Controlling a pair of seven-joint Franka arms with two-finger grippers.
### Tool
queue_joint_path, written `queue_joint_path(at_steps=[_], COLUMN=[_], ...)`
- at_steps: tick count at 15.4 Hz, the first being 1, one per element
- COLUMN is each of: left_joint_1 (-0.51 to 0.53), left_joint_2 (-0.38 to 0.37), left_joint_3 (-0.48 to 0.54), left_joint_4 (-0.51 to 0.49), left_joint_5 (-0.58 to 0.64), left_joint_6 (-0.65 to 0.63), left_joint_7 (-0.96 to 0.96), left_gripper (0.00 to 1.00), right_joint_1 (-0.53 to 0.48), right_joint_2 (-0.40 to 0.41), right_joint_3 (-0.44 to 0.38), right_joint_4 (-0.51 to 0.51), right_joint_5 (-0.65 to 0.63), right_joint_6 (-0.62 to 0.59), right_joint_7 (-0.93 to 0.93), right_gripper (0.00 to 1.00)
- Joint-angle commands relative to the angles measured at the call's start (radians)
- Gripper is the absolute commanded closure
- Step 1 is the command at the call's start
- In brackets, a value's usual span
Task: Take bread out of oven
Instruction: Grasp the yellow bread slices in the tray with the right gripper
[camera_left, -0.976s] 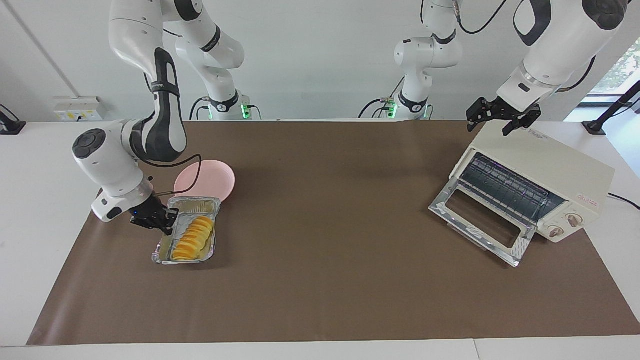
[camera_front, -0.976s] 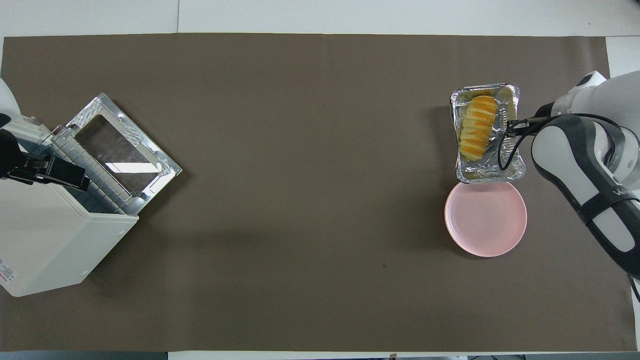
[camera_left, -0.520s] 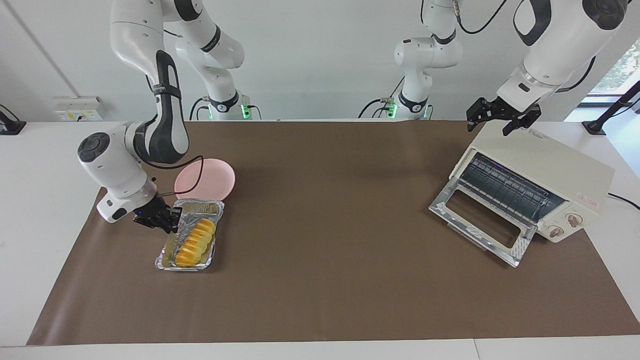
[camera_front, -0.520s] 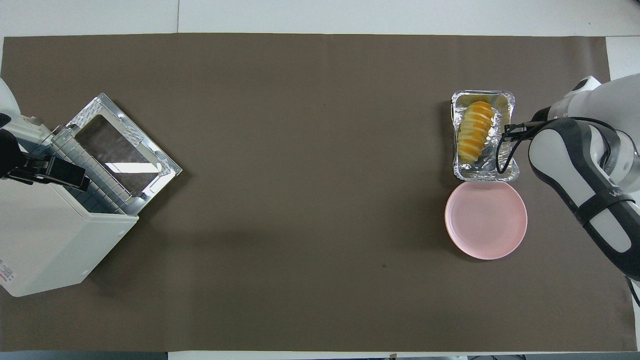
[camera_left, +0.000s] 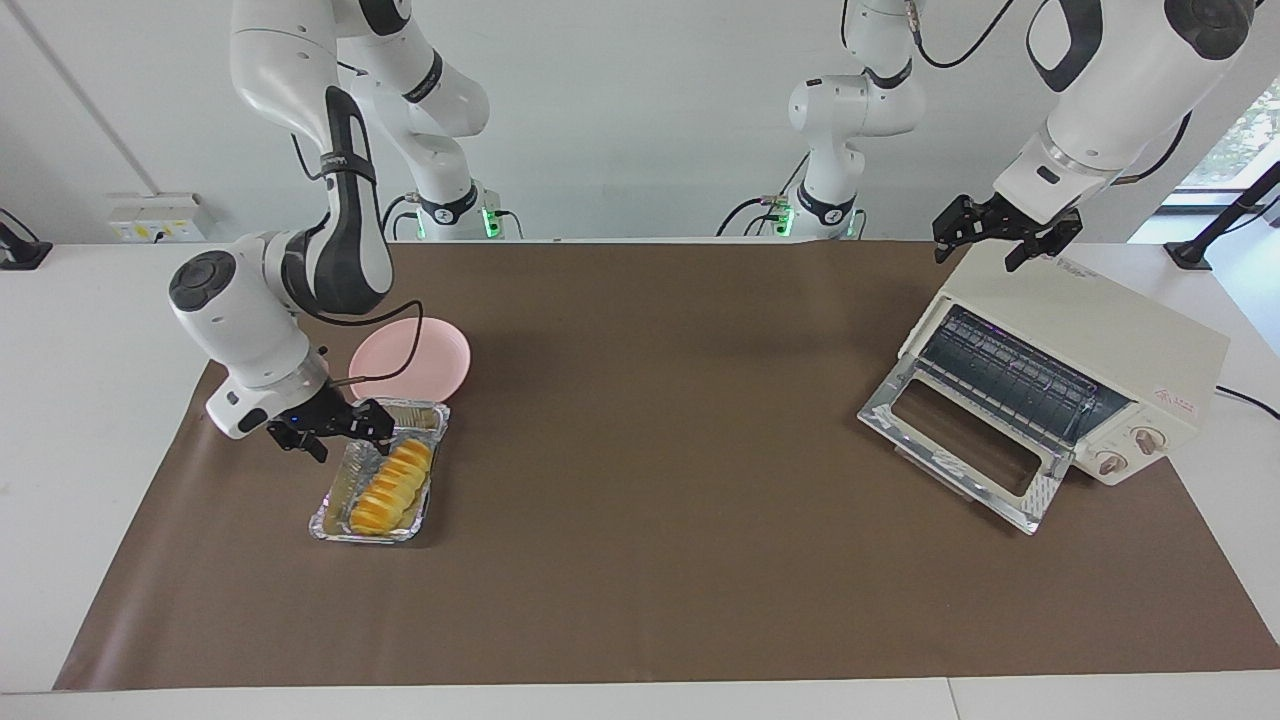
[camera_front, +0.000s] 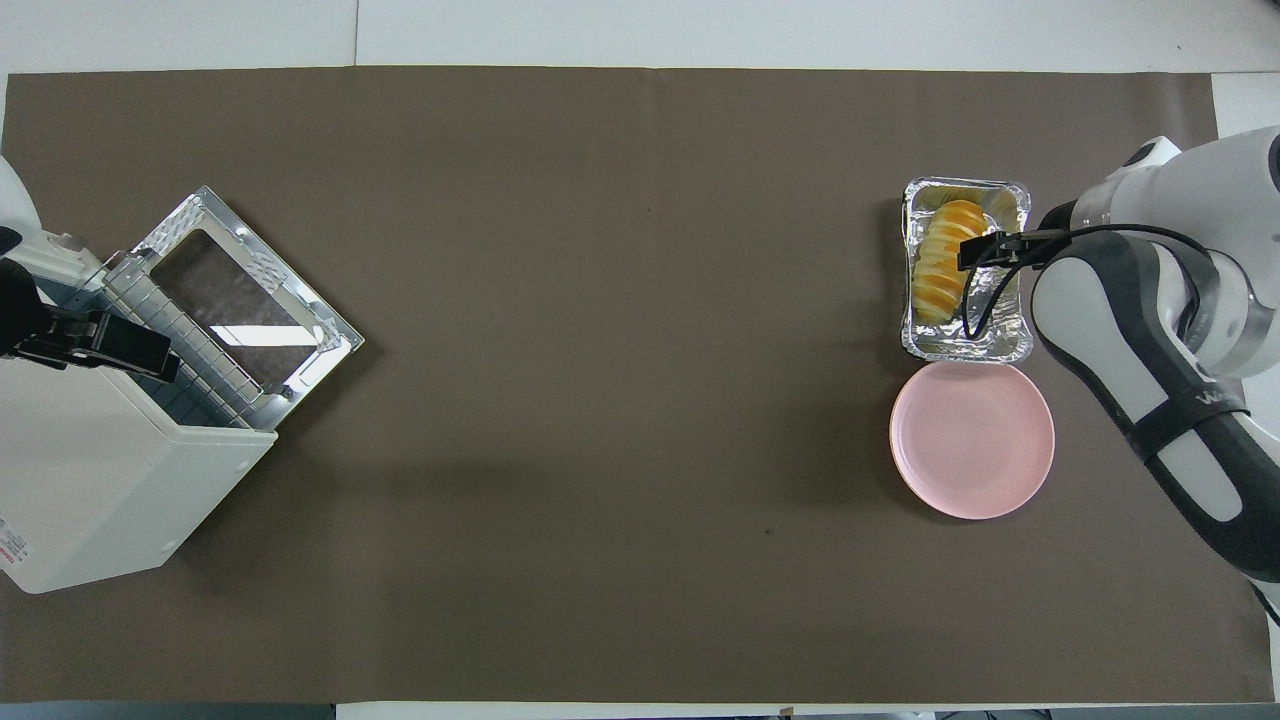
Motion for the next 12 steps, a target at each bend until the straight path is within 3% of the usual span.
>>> queue_joint_path(at_steps=[1, 9, 12], left_joint_1=[0.005, 0.005, 0.005], left_joint_2=[-0.010, -0.010, -0.010], left_joint_3=[-0.001, -0.001, -0.001], left_joint_4=[0.004, 0.004, 0.004], left_joint_5=[0.015, 0.015, 0.015], left_joint_6=[-0.019, -0.019, -0.020], left_joint_7=[0.001, 0.000, 0.000], left_gripper=[0.00, 0.00, 0.00], right_joint_1=[0.017, 0.011, 0.009], right_joint_2=[0.016, 0.023, 0.028], right_joint_3=[0.003, 0.003, 0.003], right_joint_4=[-0.009, -0.054, -0.061], right_joint_5=[0.000, 0.000, 0.000], right_joint_6=[0.025, 0.064, 0.072], right_joint_7=[0.063, 0.062, 0.063], right_gripper=[0.00, 0.00, 0.10])
